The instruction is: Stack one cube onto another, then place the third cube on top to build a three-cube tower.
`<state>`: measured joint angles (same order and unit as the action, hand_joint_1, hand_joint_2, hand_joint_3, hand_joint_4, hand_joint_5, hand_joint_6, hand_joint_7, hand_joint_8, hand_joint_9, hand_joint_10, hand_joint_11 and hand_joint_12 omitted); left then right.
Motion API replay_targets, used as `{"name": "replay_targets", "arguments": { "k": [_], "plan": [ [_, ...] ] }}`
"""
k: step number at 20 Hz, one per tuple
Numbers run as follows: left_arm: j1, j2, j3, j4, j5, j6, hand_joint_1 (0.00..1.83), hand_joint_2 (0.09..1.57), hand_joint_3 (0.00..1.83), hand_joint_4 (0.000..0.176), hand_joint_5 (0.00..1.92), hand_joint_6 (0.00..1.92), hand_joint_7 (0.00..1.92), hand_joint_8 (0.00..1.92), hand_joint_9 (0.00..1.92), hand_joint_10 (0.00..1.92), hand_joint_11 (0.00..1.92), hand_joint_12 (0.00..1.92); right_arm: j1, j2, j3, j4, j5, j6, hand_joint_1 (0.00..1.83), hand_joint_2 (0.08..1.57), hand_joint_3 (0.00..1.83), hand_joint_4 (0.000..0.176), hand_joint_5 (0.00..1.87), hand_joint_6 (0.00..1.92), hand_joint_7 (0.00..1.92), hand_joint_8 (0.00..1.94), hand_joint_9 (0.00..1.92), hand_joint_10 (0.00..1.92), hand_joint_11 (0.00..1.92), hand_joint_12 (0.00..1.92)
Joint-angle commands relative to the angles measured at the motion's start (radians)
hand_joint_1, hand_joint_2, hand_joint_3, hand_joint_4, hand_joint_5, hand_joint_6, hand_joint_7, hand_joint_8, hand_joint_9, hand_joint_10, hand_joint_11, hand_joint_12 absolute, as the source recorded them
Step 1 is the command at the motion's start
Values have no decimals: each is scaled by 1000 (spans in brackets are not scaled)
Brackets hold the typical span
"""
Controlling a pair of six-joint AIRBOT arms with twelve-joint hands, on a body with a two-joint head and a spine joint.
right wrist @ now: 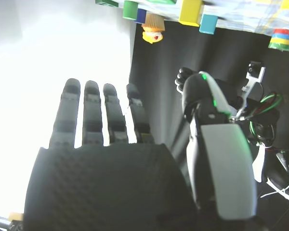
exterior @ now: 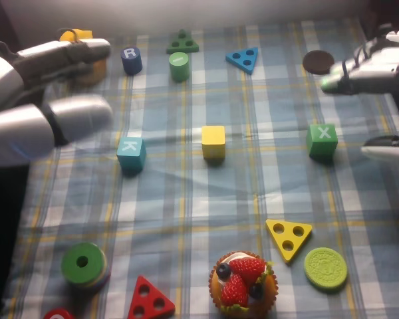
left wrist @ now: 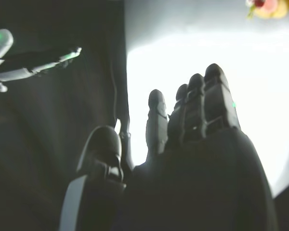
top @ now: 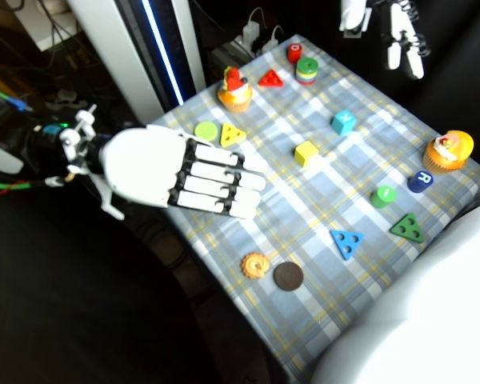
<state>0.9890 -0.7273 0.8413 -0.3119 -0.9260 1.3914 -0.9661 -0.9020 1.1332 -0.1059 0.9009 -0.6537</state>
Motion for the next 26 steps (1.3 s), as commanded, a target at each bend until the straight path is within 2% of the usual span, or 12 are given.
{"name": "replay_targets", "arguments": {
  "k": [1,5,7,9,10,13,15,16,18,20,24,26],
  "plan": [
    [-7,-2,2,3,-120,-9,533,1029,4,176,390,2,374,1,306,6,18,366,17,4,3,22,124,5,925,1121,2,0,526,1,554,5,487,21,16,924],
    [-11,0,11,6,-102,-6,627,1011,0,176,365,0,381,1,313,2,2,380,17,4,3,22,124,6,918,1122,1,0,538,4,558,4,487,12,11,933],
    [-16,1,10,-16,-73,61,707,965,0,176,364,3,379,4,317,4,12,381,17,4,3,20,124,7,927,1121,0,0,540,2,559,2,488,8,2,968],
    [-26,1,-4,-73,-34,211,707,936,0,176,330,0,363,1,304,2,25,406,17,4,2,15,124,11,926,1123,1,0,547,3,570,5,499,9,11,966],
    [-30,0,-6,-89,-24,245,715,936,0,176,346,1,375,1,313,0,36,481,18,4,3,13,124,12,908,1126,2,0,551,4,579,7,511,13,29,973],
    [-54,-14,0,-143,23,384,710,934,0,176,345,5,346,0,264,4,2,442,20,4,3,9,124,13,907,1134,1,0,552,1,588,3,522,7,45,947],
    [-90,-37,0,-186,63,548,720,934,0,176,336,7,323,4,232,3,0,353,21,4,2,5,124,14,899,1135,1,0,554,1,586,2,519,4,38,929],
    [-118,-57,-1,-215,89,672,725,929,0,176,337,4,321,2,221,5,0,290,21,4,2,5,125,15,903,1135,0,0,555,1,586,2,518,3,37,927],
    [-147,-86,1,-255,114,818,752,919,0,176,383,17,355,12,244,12,32,294,21,4,2,5,125,15,892,1140,1,0,556,1,586,2,524,4,31,967],
    [-160,-102,13,-272,135,863,789,916,0,176,409,19,361,10,259,13,51,307,21,4,2,3,125,16,888,1144,1,0,554,0,578,1,515,1,8,989],
    [-186,-132,50,-312,186,917,819,931,2,176,451,20,385,11,276,11,17,294,21,4,2,0,124,17,895,1151,0,0,548,0,580,0,525,1,72,868],
    [-201,-150,71,-319,225,936,803,950,8,176,445,10,368,1,249,1,2,284,20,4,2,0,124,17,881,1149,0,0,552,0,582,0,527,1,61,909]
  ]
}}
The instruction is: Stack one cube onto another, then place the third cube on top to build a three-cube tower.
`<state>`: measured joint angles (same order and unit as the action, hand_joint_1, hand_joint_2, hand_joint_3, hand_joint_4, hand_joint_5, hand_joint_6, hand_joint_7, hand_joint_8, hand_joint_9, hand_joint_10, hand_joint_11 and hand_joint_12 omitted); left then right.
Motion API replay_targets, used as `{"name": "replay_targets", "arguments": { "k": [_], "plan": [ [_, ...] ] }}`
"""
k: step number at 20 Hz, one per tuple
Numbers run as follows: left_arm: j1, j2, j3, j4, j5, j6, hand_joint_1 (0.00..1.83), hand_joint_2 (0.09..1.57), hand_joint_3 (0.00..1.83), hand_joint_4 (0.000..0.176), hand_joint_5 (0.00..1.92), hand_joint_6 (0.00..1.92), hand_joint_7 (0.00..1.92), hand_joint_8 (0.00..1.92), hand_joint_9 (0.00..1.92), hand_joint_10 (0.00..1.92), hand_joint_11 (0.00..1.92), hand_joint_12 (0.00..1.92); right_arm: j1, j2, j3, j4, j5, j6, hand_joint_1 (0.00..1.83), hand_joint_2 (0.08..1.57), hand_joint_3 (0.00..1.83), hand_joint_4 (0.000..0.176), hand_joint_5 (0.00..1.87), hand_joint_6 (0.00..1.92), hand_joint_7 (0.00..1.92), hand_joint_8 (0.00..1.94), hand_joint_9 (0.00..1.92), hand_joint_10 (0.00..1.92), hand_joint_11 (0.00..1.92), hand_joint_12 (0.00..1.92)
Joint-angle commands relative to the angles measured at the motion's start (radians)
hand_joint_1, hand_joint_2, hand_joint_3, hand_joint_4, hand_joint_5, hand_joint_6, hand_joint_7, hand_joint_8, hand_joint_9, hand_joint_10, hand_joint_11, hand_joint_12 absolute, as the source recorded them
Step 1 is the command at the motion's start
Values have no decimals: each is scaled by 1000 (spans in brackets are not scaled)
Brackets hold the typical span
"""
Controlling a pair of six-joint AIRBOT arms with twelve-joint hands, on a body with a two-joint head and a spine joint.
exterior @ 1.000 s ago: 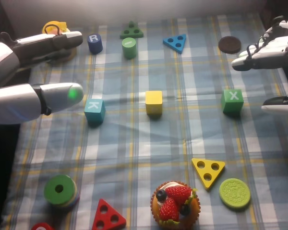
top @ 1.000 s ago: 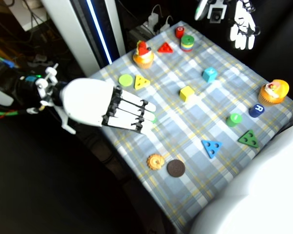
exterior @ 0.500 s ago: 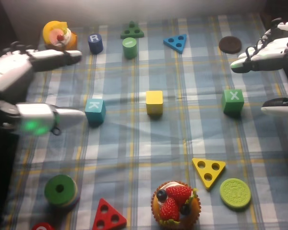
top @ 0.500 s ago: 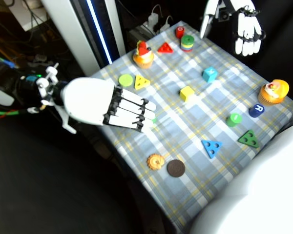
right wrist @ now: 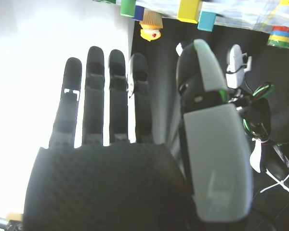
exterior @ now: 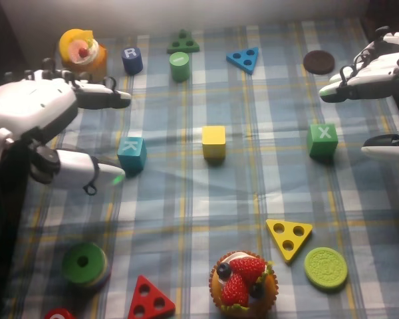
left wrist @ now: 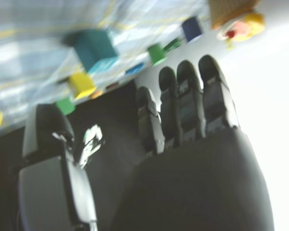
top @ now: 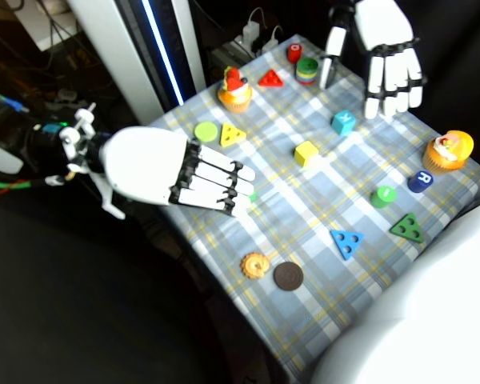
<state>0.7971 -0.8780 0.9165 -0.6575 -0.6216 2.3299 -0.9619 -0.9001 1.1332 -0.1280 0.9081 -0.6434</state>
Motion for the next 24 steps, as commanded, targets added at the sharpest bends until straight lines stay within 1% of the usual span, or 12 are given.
{"name": "replay_targets", "arguments": {
  "k": [1,3,6,8,12,15,17,18,20,21,22,24],
  "plan": [
    [-17,-10,8,21,-62,7,805,957,6,176,448,6,366,0,241,1,0,255,16,2,2,22,117,7,886,1148,0,0,557,2,586,2,532,3,65,923],
    [-31,-31,25,-19,-40,82,823,951,1,176,550,12,420,5,303,9,49,268,16,2,2,22,117,7,898,1142,0,0,562,1,586,1,527,0,55,950],
    [-43,-60,58,-52,-6,112,793,974,7,176,590,12,440,5,339,12,97,295,13,1,2,22,116,7,911,1140,0,0,565,2,595,8,536,9,51,1018],
    [-53,-76,70,-81,8,172,773,986,9,176,611,15,455,9,359,16,92,296,11,-1,2,22,116,7,908,1135,0,0,574,5,605,10,547,13,67,1026],
    [-65,-101,97,-96,35,190,710,997,2,176,649,8,476,2,371,1,80,321,8,-3,3,22,113,7,879,1141,2,0,583,5,619,9,575,17,103,1047],
    [-73,-117,115,-118,50,213,769,999,2,176,663,9,460,0,335,0,9,299,7,-3,3,22,113,7,884,1156,2,0,573,0,608,1,557,4,57,1083],
    [-80,-129,131,-130,62,215,781,984,0,176,704,19,486,9,356,7,23,309,7,-3,4,22,113,7,860,1157,1,0,574,1,611,2,564,5,50,1102],
    [-81,-132,136,-135,66,216,814,975,0,161,742,9,508,4,369,4,18,320,7,-3,5,22,113,7,859,1158,1,0,576,2,614,3,568,7,55,1108],
    [-82,-133,142,-143,70,218,840,982,3,154,770,12,505,0,368,1,20,328,7,-3,5,20,113,7,886,1167,4,0,578,2,622,4,574,7,56,1109],
    [-82,-133,143,-146,70,219,858,981,1,141,800,21,510,2,373,3,25,331,7,-3,5,20,113,7,891,1174,2,0,578,1,629,3,587,8,94,1070],
    [-82,-133,144,-149,70,220,860,983,2,139,812,23,506,0,370,1,27,333,5,-4,5,20,113,7,883,1174,0,0,583,1,635,2,597,6,124,1038],
    [-82,-133,145,-150,70,220,927,1013,3,119,901,18,539,3,412,5,47,347,4,-4,6,20,112,7,900,1175,1,0,579,0,628,0,589,1,119,1022]
  ]
}}
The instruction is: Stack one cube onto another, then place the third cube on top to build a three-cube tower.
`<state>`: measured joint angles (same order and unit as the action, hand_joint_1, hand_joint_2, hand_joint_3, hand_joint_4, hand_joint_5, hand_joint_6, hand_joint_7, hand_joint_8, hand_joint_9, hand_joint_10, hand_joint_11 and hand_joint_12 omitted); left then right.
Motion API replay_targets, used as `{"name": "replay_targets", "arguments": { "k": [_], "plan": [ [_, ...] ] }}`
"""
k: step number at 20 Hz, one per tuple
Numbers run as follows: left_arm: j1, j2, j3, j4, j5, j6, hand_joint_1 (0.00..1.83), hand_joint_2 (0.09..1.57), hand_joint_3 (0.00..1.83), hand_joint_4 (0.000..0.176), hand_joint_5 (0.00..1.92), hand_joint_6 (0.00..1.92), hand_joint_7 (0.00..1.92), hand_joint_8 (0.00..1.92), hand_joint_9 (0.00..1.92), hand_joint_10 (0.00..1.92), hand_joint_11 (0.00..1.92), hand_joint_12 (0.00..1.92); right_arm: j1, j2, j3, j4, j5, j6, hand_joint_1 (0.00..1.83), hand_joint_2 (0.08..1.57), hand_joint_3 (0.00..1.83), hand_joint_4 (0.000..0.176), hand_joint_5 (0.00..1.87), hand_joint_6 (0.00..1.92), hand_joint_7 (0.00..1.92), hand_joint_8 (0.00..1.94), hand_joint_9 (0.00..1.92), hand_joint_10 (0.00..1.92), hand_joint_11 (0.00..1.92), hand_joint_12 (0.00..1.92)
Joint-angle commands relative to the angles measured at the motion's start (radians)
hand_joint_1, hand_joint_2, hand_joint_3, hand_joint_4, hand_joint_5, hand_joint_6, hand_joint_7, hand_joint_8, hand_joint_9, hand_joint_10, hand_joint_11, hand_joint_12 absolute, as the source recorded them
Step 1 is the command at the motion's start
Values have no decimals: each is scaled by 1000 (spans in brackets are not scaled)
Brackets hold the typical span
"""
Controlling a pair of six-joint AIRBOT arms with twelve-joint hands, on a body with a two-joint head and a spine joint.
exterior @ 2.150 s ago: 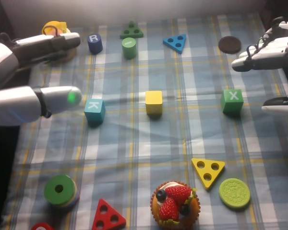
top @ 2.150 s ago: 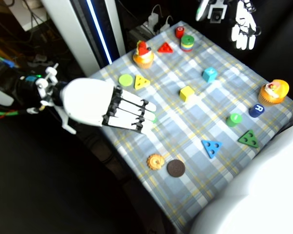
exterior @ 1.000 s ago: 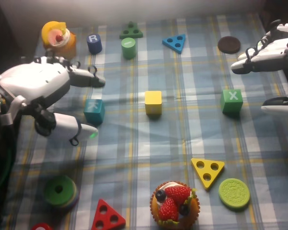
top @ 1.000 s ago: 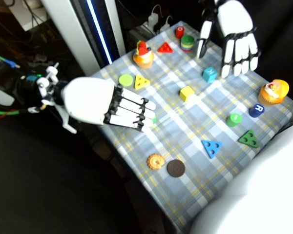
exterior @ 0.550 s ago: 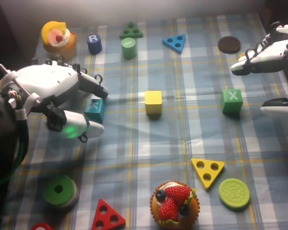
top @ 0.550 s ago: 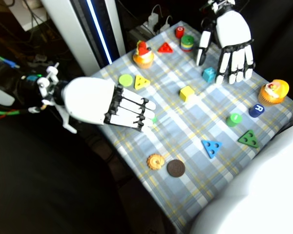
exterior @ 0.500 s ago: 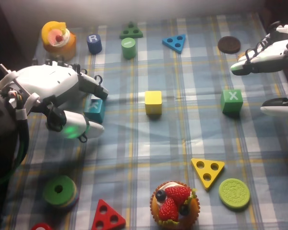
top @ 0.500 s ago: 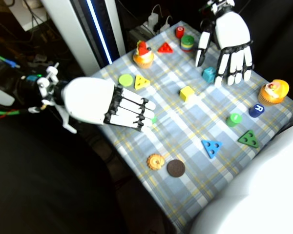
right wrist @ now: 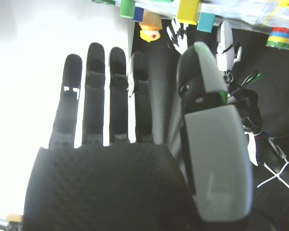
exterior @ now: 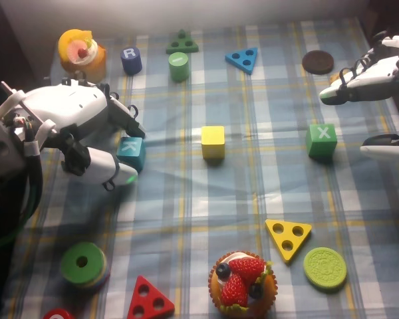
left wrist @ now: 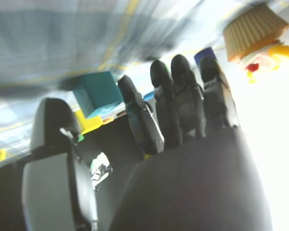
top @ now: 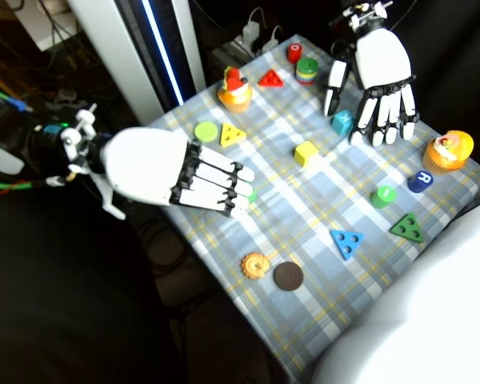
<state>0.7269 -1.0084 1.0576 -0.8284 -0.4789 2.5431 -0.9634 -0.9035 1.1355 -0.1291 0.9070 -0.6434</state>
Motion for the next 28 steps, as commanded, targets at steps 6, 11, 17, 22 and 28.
{"name": "replay_targets", "arguments": {
  "k": [6,11,17,22,28],
  "plan": [
    [-12,-5,2,11,-85,7,1026,1122,1,143,959,1004,666,5,533,10,110,380,5,-3,6,21,113,7,871,1200,7,0,588,3,653,8,609,9,129,1033],
    [-30,-11,-14,49,-159,-81,1001,1144,5,150,912,1078,688,1,550,2,118,421,4,-5,6,21,113,7,801,1228,4,0,587,0,643,1,605,2,110,1056],
    [-87,-12,-30,150,-191,-171,1043,1112,0,113,982,970,661,0,510,1,143,364,4,-8,6,21,113,7,775,1236,0,0,592,1,645,2,608,3,92,1102],
    [-159,-77,-5,214,-147,-187,1029,1107,2,156,987,962,628,0,510,2,147,342,4,-12,9,21,113,7,770,1237,0,0,595,1,649,2,604,2,89,1090],
    [-191,-145,31,230,-105,-187,1043,1081,0,173,1042,870,620,0,503,1,109,447,15,-18,12,8,113,7,775,1236,0,0,591,0,637,0,595,1,80,1091]
  ]
}}
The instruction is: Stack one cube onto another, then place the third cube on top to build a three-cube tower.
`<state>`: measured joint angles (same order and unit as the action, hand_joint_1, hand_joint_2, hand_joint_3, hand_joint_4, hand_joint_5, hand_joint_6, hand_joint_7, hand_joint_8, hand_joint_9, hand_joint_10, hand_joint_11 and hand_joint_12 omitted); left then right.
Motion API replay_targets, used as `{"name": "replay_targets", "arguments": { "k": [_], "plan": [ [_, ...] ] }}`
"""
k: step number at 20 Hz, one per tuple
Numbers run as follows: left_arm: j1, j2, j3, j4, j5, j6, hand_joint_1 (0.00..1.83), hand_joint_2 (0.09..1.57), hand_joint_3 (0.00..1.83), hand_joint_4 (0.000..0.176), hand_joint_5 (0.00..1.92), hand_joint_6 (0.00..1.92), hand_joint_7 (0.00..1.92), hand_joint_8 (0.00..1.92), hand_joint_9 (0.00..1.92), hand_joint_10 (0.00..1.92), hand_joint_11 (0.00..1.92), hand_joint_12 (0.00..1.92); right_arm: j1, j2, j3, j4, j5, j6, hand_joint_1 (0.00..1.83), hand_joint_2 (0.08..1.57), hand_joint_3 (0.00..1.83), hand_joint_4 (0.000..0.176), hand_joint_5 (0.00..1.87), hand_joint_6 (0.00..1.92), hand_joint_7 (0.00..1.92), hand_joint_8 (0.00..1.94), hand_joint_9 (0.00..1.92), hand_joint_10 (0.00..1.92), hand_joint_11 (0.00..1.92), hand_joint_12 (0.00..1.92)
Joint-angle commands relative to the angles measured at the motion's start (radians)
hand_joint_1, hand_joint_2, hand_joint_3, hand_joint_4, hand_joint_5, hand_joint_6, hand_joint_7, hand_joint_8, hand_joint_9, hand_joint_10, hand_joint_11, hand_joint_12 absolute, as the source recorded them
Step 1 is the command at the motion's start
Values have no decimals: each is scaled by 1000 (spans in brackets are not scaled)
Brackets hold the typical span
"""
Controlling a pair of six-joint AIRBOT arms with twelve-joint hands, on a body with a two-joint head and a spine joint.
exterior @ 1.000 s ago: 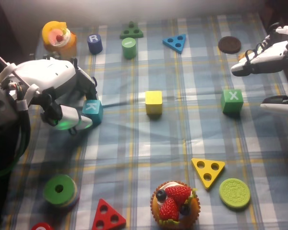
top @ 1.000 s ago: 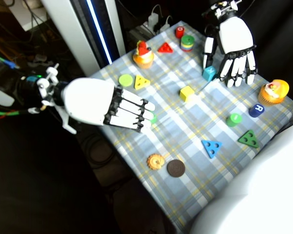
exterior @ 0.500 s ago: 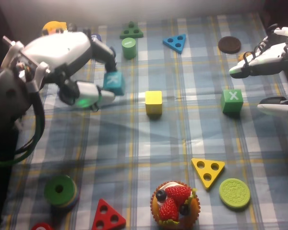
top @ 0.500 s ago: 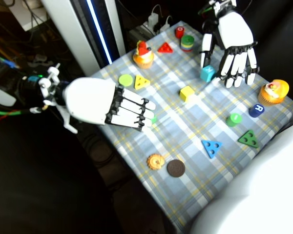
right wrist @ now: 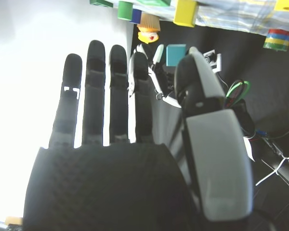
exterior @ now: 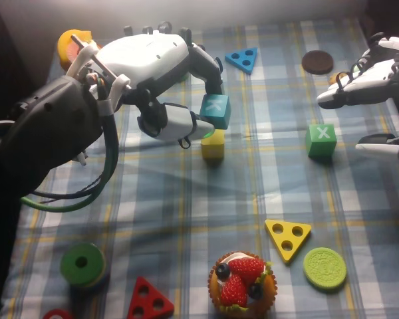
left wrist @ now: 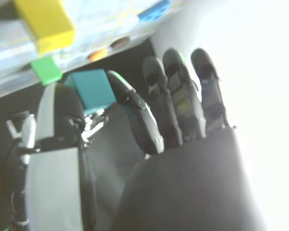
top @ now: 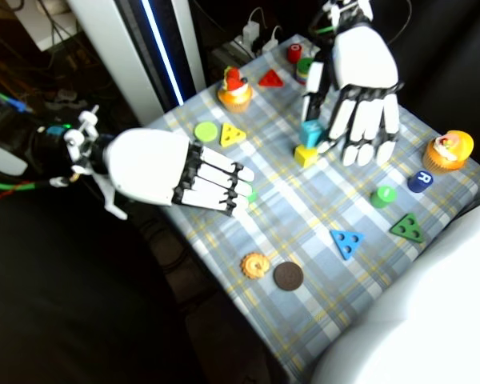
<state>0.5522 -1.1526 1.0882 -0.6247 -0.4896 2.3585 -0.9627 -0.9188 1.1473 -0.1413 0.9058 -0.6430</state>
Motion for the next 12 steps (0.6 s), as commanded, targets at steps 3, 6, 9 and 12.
{"name": "replay_targets", "arguments": {
  "k": [3,6,9,12],
  "plan": [
    [-16,-10,6,26,-84,-3,1058,1082,0,130,1044,870,611,0,490,1,66,570,17,-3,1,16,114,7,783,1237,1,0,589,0,629,0,580,0,57,1093],
    [-10,-9,12,22,-63,-3,1052,1092,0,128,1023,903,588,1,462,1,35,649,17,-3,1,15,114,8,789,1237,0,0,584,0,628,1,583,3,49,1132],
    [-2,-10,21,12,-40,-3,1065,1085,1,105,1041,875,627,2,494,4,14,673,17,-3,1,15,113,9,802,1236,0,0,584,1,643,4,605,8,72,1107],
    [0,-9,26,9,-24,-3,1047,1096,0,134,1014,917,626,2,503,4,5,698,17,-3,1,15,113,9,774,1234,0,0,589,1,653,2,622,7,112,1067]
  ]
}}
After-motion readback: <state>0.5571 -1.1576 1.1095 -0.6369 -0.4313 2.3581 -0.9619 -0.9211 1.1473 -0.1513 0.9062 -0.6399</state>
